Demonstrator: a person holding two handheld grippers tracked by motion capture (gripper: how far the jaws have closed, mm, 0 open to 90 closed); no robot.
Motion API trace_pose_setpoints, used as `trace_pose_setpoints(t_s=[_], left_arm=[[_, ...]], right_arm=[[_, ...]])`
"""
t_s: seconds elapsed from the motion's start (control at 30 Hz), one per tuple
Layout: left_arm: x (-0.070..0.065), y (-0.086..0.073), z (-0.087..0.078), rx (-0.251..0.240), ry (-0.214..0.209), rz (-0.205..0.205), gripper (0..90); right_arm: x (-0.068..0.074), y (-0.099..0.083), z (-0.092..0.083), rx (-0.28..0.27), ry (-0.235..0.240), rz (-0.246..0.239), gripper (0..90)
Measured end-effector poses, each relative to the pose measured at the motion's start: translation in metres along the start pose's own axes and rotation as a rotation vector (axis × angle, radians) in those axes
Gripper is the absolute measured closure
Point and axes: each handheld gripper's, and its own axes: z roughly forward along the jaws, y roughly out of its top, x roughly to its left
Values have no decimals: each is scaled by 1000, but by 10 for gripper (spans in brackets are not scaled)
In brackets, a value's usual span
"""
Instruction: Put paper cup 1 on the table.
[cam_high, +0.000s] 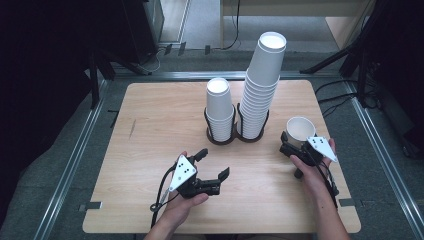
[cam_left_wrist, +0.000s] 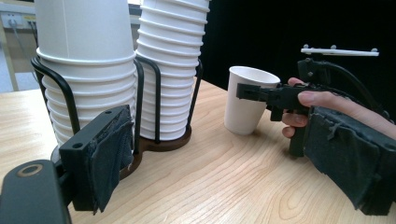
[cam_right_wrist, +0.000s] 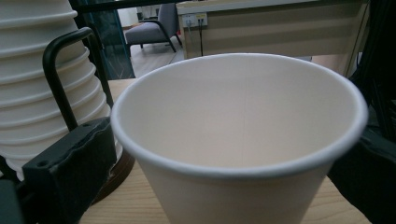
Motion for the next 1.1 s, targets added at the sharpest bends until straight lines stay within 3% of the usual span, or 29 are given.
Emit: trace_pose_setpoints(t_s=[0.57, 1.1], left_arm=[[-4, 0, 3, 3, -11, 3, 90], [-4, -2, 4, 11, -11, 9, 89]], right_arm=[[2, 18, -38, -59, 48, 2, 0], [14, 47, -56, -125, 91, -14, 0]])
